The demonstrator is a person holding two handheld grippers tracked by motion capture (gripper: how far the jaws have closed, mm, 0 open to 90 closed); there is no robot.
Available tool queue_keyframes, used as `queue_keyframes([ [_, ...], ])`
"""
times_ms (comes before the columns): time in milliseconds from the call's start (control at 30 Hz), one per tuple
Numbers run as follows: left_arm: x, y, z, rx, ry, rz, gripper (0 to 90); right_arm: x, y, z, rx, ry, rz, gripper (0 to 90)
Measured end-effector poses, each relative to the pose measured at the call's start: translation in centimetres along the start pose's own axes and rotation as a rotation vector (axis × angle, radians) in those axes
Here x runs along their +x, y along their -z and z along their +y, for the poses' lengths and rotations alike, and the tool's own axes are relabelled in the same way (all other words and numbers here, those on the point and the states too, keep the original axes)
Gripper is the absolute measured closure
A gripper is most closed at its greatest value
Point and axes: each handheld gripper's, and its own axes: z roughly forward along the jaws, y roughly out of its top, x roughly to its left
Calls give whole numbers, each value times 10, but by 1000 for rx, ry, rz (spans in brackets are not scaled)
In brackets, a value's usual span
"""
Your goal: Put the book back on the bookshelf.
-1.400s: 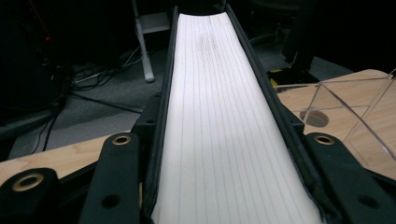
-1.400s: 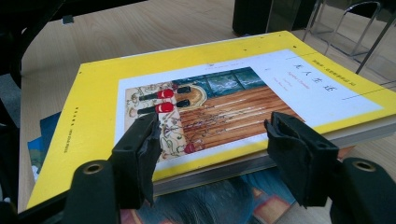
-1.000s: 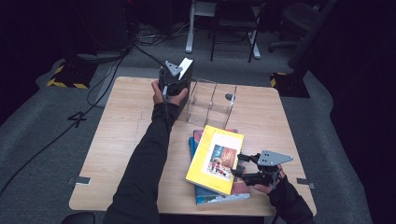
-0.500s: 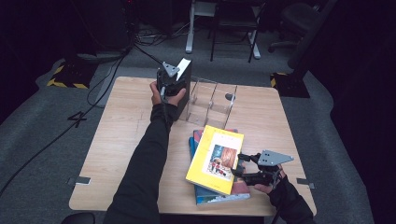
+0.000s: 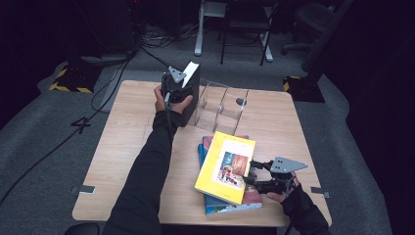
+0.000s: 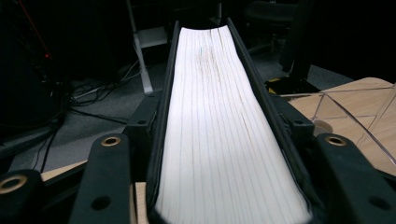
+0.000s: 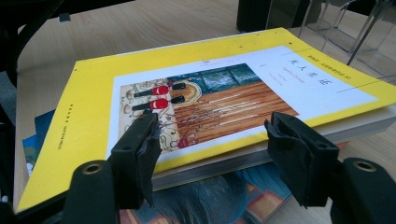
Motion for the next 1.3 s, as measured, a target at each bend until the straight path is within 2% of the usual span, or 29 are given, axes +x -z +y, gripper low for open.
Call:
queue_keyframes([
  [100, 2, 11, 1, -7, -6, -5, 414, 0, 1, 0, 3, 2, -5, 348],
  [333, 12, 39, -8, 0, -35, -53, 383, -1, 1, 1, 10, -5, -18, 342],
  [500, 15, 55, -17, 1, -55, -93, 375, -1, 0, 1, 17, -12, -26, 336],
  [633, 17, 66, -24, 10, -77, -108, 365, -1, -1, 1, 20, -14, -26, 333],
  [800, 23, 82, -38, 23, -86, -138, 353, 0, -3, 1, 33, -19, -32, 325],
  [867, 25, 88, -44, 35, -113, -153, 348, 0, -3, 1, 37, -20, -37, 320],
  [933, 25, 91, -48, 41, -116, -162, 345, -1, -4, 1, 41, -23, -41, 315],
  [967, 27, 96, -56, 63, -124, -188, 339, -1, -4, 1, 45, -29, -41, 308],
  [1000, 27, 96, -56, 63, -124, -188, 336, -1, -5, 1, 48, -29, -44, 303],
  [1033, 28, 102, -66, 83, -139, -219, 331, -2, -5, 0, 53, -37, -43, 297],
  [1100, 27, 106, -74, 103, -141, -250, 321, -2, -6, 0, 61, -50, -44, 282],
  [1133, 27, 106, -74, 103, -141, -250, 316, -2, -6, 0, 61, -50, -44, 282],
  [1200, 24, 112, -87, 142, -174, -301, 305, -4, -7, 1, 79, -80, -45, 254],
  [1233, 22, 114, -92, 159, -197, -315, 290, -5, -8, 1, 87, -92, -43, 243],
  [1300, 18, 118, -101, 185, -216, -347, 278, -7, -8, 2, 109, -118, -41, 220],
])
